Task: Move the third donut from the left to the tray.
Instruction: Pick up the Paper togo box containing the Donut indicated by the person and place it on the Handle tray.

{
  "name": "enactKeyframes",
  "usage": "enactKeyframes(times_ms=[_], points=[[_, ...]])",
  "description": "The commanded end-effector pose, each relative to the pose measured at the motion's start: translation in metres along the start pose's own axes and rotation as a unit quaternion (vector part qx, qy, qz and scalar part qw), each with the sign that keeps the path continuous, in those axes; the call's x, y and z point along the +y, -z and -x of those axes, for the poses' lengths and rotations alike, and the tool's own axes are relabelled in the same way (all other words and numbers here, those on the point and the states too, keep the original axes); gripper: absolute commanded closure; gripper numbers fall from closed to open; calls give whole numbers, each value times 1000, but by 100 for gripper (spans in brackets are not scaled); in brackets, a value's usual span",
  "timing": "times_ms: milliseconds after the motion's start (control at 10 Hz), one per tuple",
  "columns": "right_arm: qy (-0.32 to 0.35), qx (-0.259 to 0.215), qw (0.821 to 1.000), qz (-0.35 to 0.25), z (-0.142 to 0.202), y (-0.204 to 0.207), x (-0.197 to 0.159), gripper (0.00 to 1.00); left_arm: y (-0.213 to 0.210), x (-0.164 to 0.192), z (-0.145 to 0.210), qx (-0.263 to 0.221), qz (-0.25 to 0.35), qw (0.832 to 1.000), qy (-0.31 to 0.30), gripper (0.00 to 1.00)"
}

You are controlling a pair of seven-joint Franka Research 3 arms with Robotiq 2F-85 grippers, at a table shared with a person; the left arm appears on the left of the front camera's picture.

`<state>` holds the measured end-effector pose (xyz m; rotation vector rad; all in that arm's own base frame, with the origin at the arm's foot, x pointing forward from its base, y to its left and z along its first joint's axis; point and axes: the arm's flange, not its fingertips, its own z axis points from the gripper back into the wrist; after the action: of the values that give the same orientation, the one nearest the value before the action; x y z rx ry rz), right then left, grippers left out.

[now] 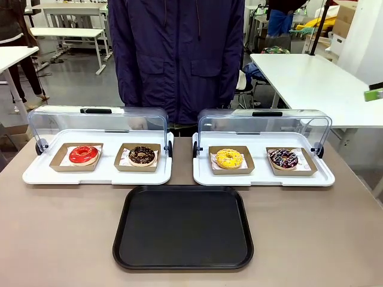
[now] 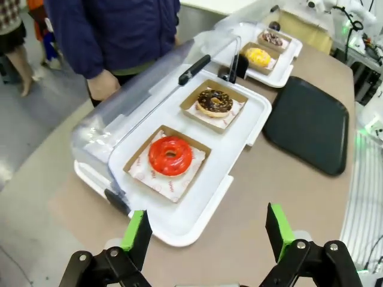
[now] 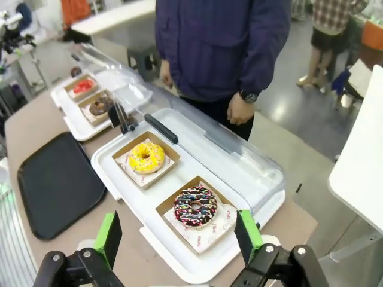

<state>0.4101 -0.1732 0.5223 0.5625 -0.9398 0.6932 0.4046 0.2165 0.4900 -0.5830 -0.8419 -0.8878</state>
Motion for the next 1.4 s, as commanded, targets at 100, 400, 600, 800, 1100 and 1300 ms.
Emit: enactKeyframes(times_ms=[100,400,600,800,1100,1300], points=[[-3,-42,999,-4,20,-23,0,0,-3,-11,17,-30,-34,999,12,0],[-10,-64,998,6,51,-40,10,0,-22,-27,39,-52,-49,997,10,0],[-8,-72,997,11,62,-46,9,0,-20,-30,41,-60,-51,997,15,0],[-2,-76,997,9,68,-46,9,0,-24,-40,46,-67,-56,996,20,0],[8,-78,997,14,69,-48,8,0,-21,-41,50,-69,-60,996,14,0],[17,-64,998,11,68,-48,9,0,-25,-38,47,-54,-49,997,5,0]])
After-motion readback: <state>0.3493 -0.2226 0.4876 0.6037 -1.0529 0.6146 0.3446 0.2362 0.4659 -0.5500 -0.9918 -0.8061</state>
